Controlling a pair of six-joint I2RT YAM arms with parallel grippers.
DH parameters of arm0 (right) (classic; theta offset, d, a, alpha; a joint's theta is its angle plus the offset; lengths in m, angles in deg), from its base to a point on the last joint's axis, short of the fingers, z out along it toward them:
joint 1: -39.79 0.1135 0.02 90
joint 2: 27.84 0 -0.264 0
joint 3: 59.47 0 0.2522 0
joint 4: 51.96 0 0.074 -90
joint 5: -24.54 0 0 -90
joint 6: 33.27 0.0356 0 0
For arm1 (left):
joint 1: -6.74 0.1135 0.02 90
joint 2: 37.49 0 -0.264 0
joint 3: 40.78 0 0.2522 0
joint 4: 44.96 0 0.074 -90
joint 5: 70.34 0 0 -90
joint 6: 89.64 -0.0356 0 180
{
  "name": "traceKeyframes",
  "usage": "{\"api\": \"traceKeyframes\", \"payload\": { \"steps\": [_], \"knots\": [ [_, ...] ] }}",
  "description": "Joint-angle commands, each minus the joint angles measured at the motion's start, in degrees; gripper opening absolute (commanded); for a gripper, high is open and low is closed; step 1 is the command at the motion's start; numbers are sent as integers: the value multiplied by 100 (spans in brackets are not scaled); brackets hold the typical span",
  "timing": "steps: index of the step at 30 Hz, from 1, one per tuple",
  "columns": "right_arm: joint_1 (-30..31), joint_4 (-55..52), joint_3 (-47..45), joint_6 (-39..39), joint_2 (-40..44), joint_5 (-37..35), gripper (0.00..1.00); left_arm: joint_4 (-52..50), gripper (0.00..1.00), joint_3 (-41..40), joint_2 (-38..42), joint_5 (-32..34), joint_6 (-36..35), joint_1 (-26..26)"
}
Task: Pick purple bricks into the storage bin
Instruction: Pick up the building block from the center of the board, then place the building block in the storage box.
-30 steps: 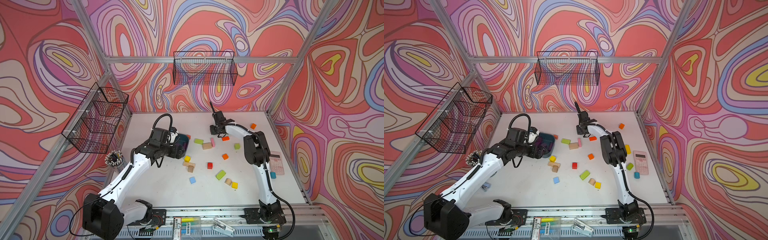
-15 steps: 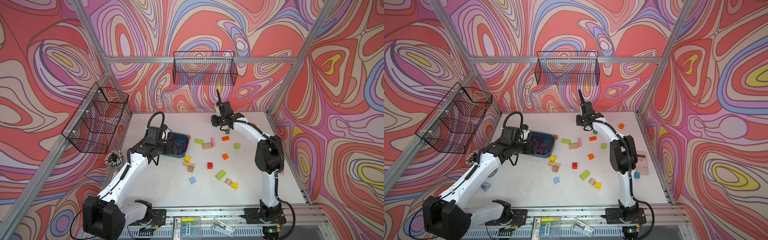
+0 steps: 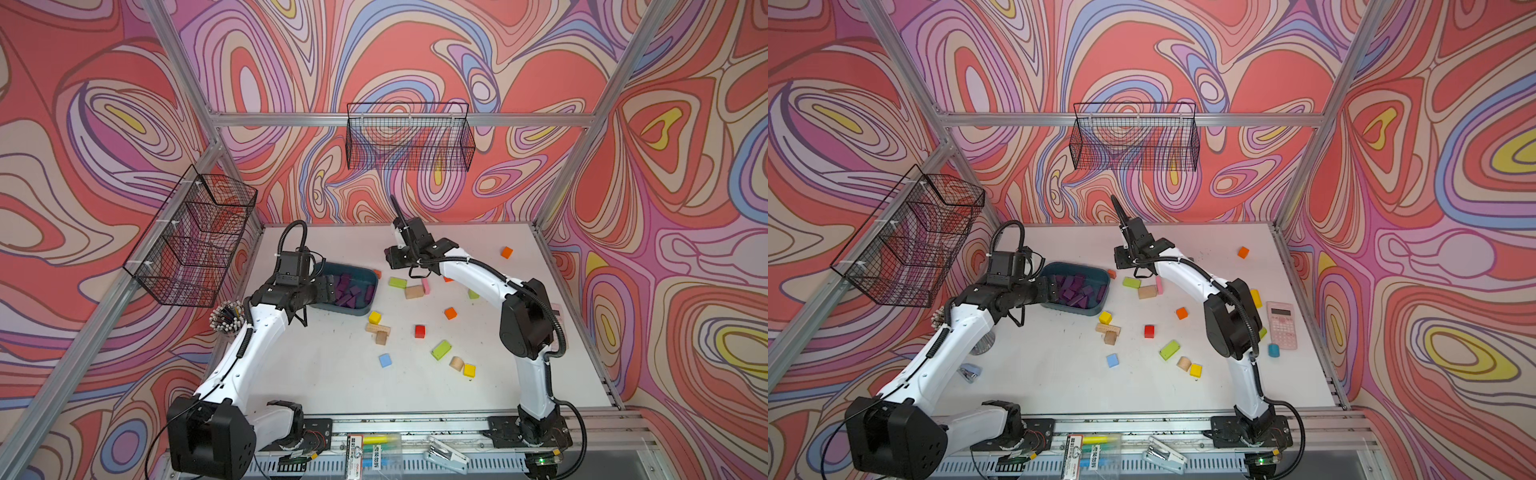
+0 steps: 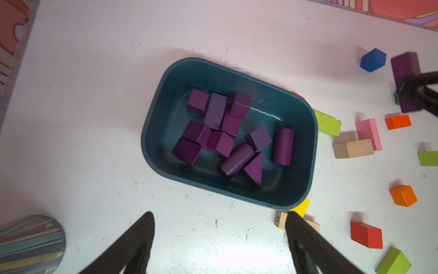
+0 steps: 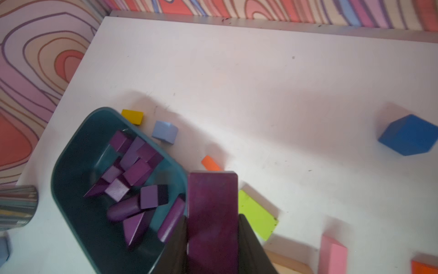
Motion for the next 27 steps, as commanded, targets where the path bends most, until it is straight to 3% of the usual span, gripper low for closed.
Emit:
{"api": "traceKeyframes", "payload": {
  "steps": [1,14,27],
  "knots": [
    [253,14,199,120,31,-63,23,-239,89,169,102,328,294,235],
    [1028,-180,1027,217,-912,-96,23,-249,89,153,155,373,462,580],
    [1203,-294,1346,137,-1601,-506,23,-232,89,148,150,286,468,606]
  ]
}}
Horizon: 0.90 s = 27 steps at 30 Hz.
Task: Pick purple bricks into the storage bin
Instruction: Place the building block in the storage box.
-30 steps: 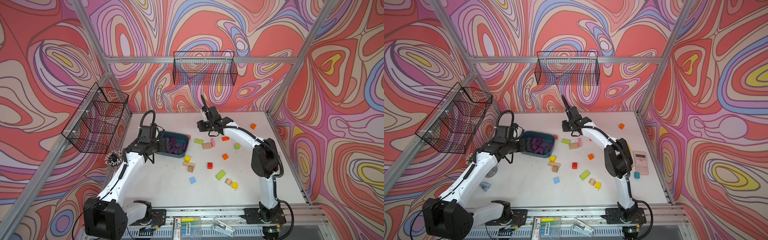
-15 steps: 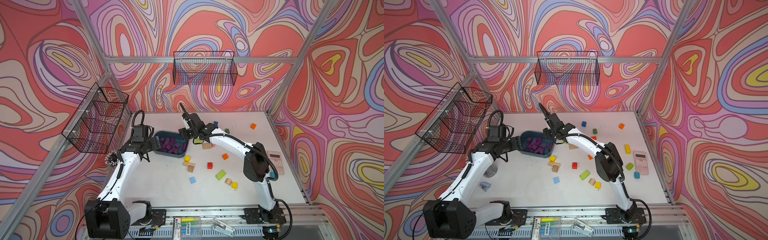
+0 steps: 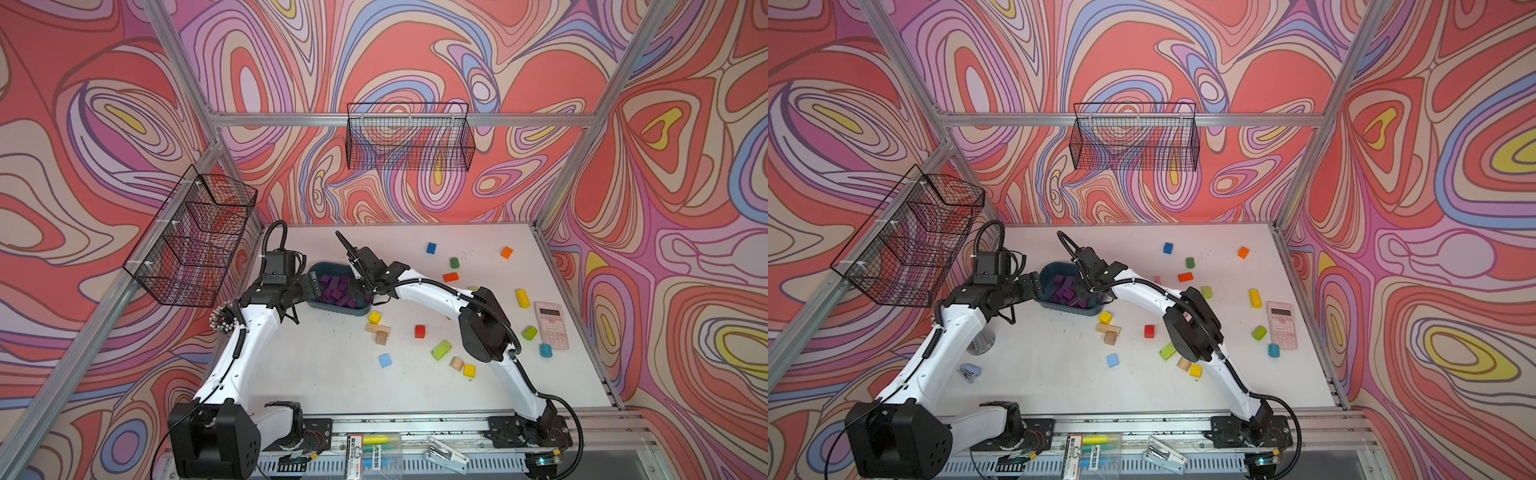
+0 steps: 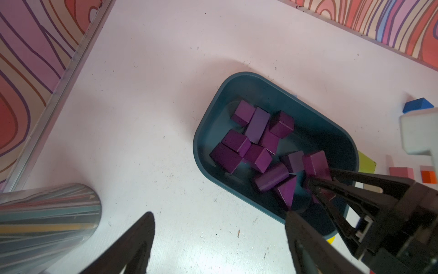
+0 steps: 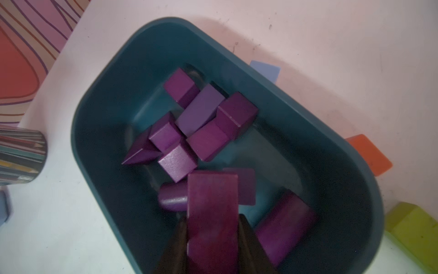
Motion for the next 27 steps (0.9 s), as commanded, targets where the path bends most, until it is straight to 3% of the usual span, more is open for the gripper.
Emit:
{"api": "traceKeyframes", "payload": {
  "steps": [1,12,27],
  "knots": [
    [20,-52,192,-24,-148,-286,23,-168,89,142,111,-5,78,59],
    [55,-105,376,23,-412,-362,29,-147,89,133,118,-54,82,60],
    [44,-175,682,-26,0,-365,51,-141,89,133,159,-135,68,60]
  ]
}}
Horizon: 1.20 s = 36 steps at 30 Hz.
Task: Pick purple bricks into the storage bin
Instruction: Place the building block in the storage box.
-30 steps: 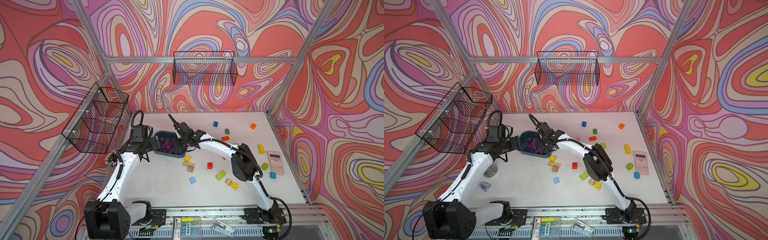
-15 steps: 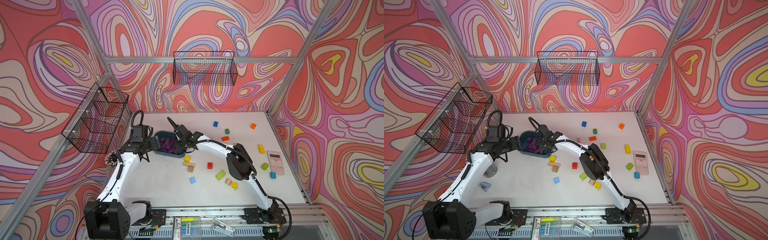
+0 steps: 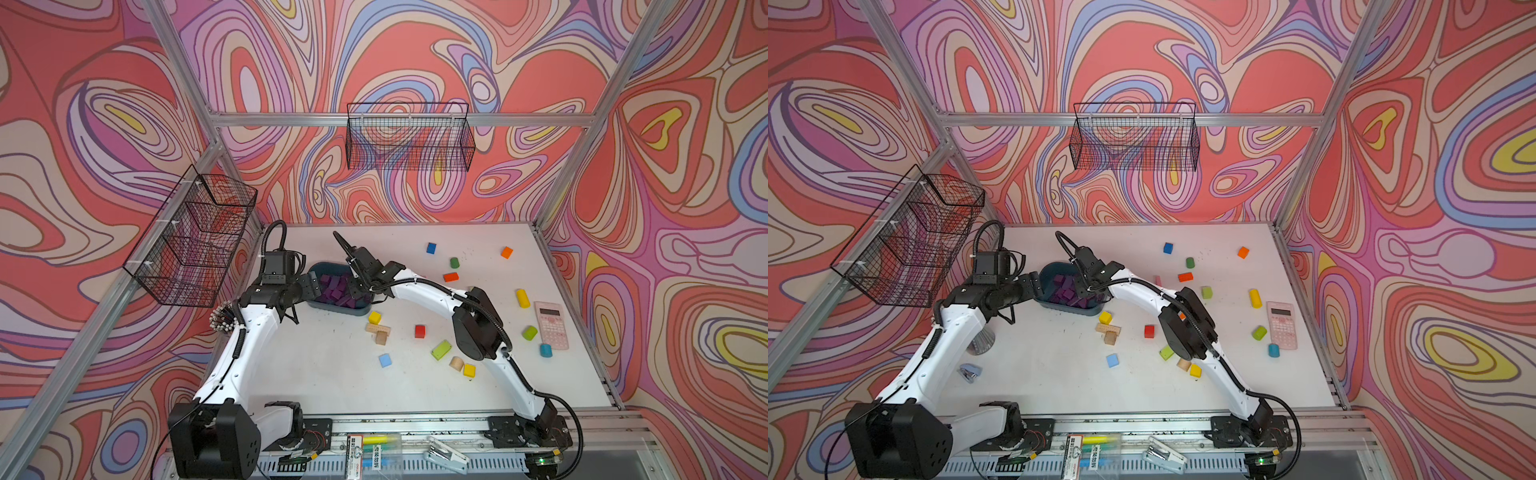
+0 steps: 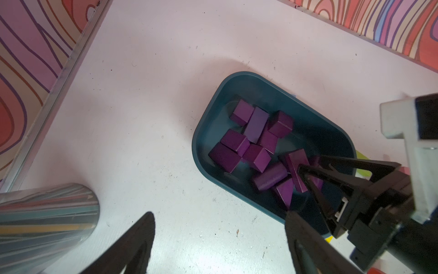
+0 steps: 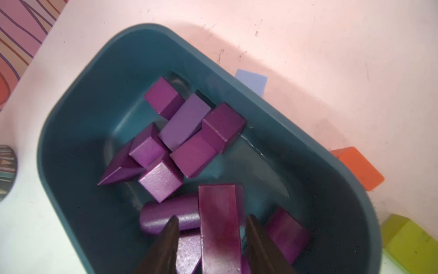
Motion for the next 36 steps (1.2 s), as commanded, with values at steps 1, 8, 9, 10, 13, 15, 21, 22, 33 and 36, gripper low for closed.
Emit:
{"api": "traceKeyframes", "payload": {
  "steps": [1,8,9,10,13,15,21,22,33,36],
  "knots": [
    [40,-51,193,-71,383,-124,53,-117,89,110,173,-53,54,33],
    [-61,-49,-227,-393,1108,-648,66,6,90,-33,251,-167,-29,33],
    [-91,0,-418,-431,1270,-743,69,24,91,-42,241,-177,-46,33],
    [-121,49,-599,-463,1421,-797,71,35,91,-43,233,-189,-68,33],
    [-238,206,-1138,-571,1891,-939,81,76,93,-86,247,-138,-117,33],
    [-296,219,-1403,-669,2157,-1084,88,171,99,-152,267,-174,-175,33],
    [-510,461,-2225,-875,2919,-1425,98,288,100,-269,305,-195,-245,33],
    [-562,501,-2337,-888,3025,-1419,98,305,100,-279,320,-197,-261,33],
    [-1300,1169,-3739,-1070,4438,-1580,98,726,100,-642,765,-166,-405,19],
    [-1440,1436,-4179,-1232,4838,-1782,98,878,100,-772,942,-160,-481,-1]
  ]
}}
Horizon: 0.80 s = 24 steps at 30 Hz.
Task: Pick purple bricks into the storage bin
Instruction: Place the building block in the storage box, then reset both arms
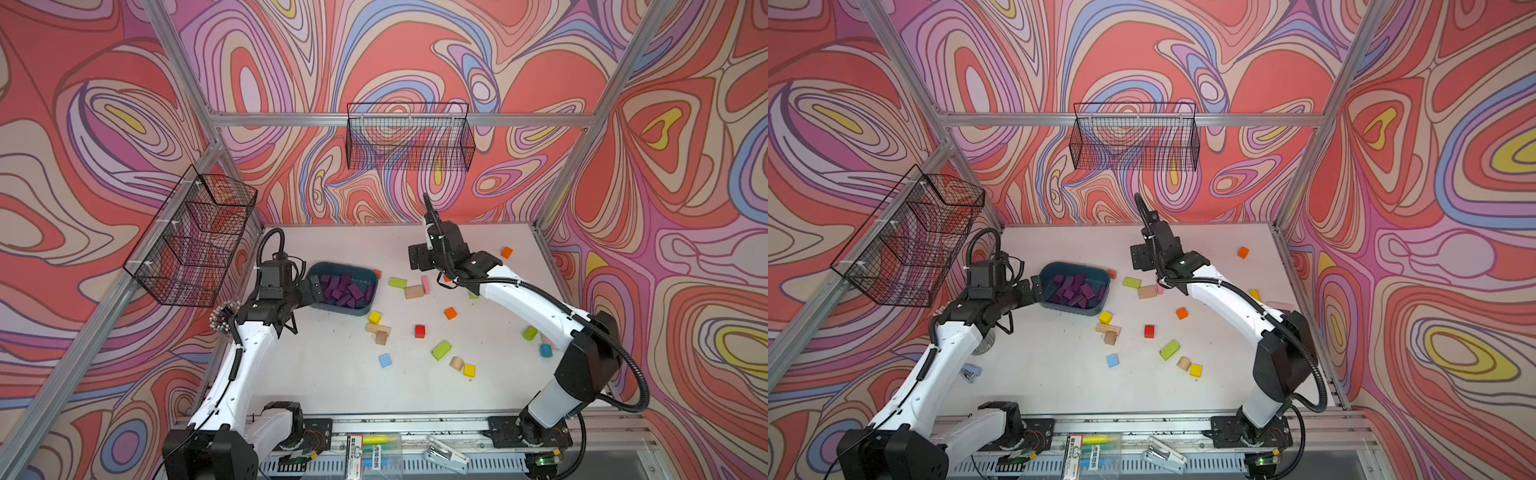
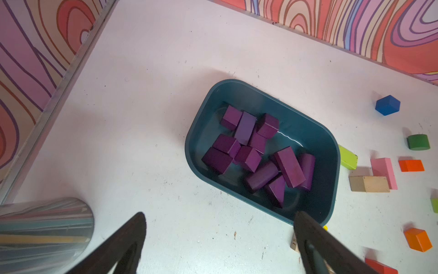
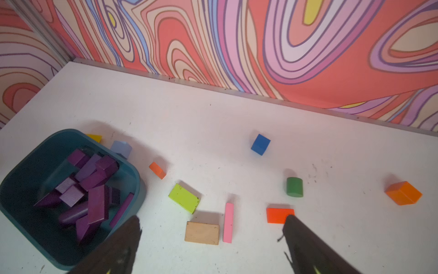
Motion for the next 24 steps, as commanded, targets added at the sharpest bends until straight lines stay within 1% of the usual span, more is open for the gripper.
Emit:
{"api": "traceKeyframes", "payload": {
  "steps": [1,9,13,17,20,24],
  "knots": [
    [-119,476,-377,-281,442,-324,98,326,100,-156,244,39,-179,-18],
    [-419,1471,-1659,-677,1372,-870,98,948,100,-679,841,436,-580,-388],
    [-535,2100,-2361,-851,1731,-976,98,1603,100,-1160,1225,751,-712,-570],
    [-640,2835,-3155,-900,2092,-913,98,2166,100,-1589,1572,861,-871,-650],
    [-703,3251,-3595,-961,2207,-917,98,2556,100,-1851,1696,877,-989,-678],
    [-790,3727,-4064,-1137,2212,-997,98,2807,100,-2005,1626,827,-1060,-687]
  ]
}}
